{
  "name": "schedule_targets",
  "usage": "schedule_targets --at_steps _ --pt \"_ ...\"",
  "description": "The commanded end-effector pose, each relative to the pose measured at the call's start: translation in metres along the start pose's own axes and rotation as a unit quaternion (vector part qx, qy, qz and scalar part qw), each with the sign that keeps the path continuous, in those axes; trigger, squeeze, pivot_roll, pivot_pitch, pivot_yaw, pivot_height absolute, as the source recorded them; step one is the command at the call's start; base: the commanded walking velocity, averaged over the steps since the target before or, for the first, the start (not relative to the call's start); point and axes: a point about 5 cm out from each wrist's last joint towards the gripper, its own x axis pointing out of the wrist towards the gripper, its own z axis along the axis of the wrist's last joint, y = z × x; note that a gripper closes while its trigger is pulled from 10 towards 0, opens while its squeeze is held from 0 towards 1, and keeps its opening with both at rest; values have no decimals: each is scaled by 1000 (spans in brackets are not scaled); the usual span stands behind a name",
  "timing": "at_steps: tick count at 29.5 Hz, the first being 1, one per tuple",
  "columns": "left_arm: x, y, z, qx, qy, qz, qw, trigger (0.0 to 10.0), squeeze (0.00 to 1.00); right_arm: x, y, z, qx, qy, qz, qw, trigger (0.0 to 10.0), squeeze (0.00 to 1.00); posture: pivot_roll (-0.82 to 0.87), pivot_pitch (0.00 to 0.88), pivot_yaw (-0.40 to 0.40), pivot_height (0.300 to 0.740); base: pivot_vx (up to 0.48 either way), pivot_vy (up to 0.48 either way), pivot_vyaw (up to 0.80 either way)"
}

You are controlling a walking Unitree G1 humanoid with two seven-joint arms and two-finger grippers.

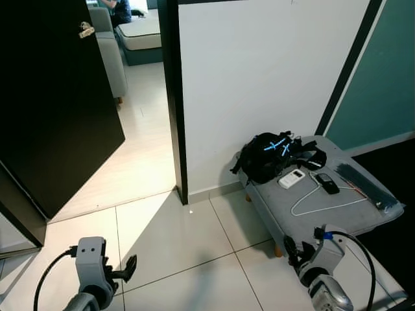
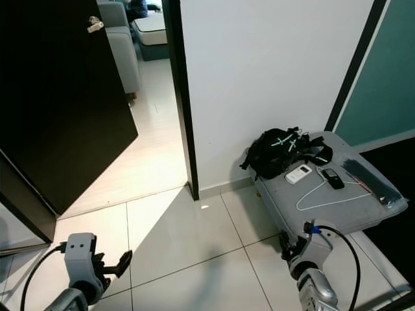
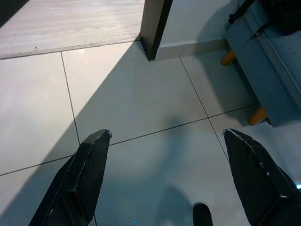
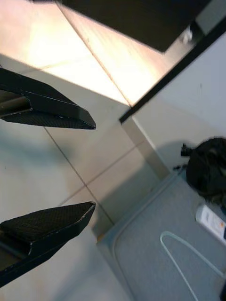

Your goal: Hang hanger

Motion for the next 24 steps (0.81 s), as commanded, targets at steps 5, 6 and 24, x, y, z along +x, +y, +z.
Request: schedule_targets --at_steps 5,6,24 --pt "-4 9 -5 -1 2 11 1000 10000 0 -2 1 -3 20 3 14 1000 10000 0 30 33 29 740 0 0 0" --pt "-4 9 -5 -1 2 11 1000 10000 0 -2 1 -3 20 3 14 1000 10000 0 30 33 29 740 0 0 0" --pt "5 24 -13 -8 20 24 999 10000 0 5 1 5 32 3 34 999 10000 0 10 32 19 740 0 0 0"
